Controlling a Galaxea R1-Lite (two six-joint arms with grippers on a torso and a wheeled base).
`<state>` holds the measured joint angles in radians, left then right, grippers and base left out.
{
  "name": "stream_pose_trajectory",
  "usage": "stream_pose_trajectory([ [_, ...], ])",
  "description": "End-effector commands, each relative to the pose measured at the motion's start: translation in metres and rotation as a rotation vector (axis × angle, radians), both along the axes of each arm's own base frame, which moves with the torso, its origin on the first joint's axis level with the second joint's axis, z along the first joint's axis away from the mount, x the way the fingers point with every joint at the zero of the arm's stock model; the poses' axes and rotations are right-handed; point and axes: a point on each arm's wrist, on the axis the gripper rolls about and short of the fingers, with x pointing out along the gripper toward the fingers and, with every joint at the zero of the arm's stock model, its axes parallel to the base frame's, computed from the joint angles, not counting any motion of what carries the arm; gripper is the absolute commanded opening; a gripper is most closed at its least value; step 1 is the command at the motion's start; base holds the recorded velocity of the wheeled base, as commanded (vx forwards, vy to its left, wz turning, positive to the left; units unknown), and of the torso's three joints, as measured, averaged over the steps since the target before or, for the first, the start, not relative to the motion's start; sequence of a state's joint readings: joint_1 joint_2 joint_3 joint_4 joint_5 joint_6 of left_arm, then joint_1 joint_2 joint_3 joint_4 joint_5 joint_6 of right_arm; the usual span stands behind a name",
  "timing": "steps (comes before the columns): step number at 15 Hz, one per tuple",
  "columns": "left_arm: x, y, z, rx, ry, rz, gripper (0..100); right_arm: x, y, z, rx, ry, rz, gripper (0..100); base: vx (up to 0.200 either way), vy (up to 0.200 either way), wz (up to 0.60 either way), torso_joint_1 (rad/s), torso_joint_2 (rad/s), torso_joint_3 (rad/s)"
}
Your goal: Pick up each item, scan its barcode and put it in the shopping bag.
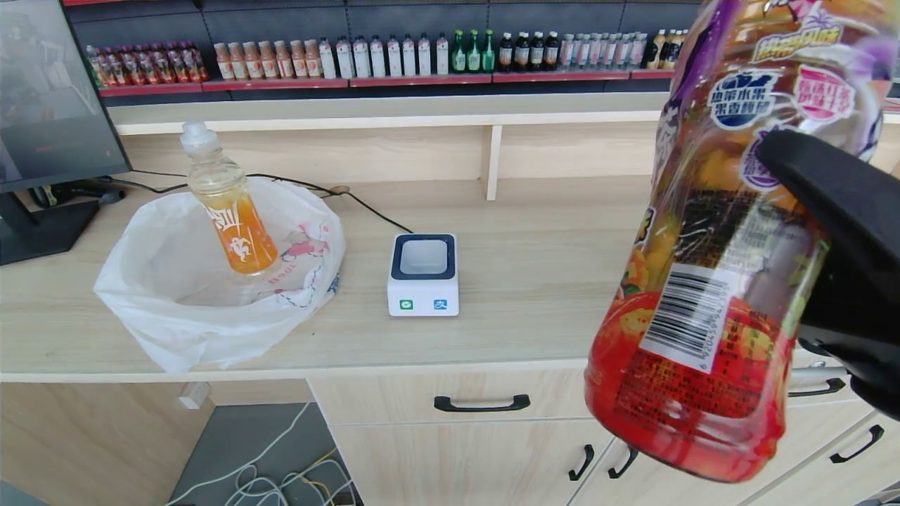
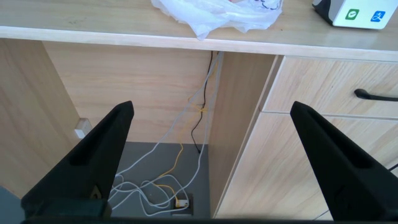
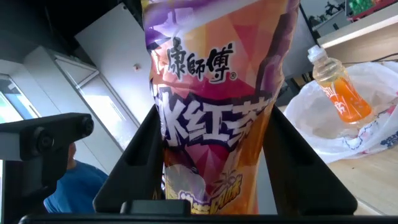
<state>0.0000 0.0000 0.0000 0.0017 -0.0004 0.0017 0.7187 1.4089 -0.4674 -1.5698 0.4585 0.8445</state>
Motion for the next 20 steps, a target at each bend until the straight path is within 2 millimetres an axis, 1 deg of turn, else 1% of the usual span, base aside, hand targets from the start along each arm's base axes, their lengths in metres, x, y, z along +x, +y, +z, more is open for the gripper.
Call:
stream_pose_trajectory([
  [1, 0.0000, 0.0000, 0.0000, 0.000, 0.000, -0.001, 100, 0.0006, 0.0007, -0.0006, -0.002, 0.001, 0.000, 0, 0.000, 0.000, 0.00, 0.000, 0.00, 0.000],
  [20, 0.0000, 0.0000, 0.0000, 0.000, 0.000, 0.000, 100, -0.0025, -0.0020, -0.0013, -0.004, -0.006, -0.004, 0, 0.000, 0.000, 0.00, 0.000, 0.00, 0.000],
])
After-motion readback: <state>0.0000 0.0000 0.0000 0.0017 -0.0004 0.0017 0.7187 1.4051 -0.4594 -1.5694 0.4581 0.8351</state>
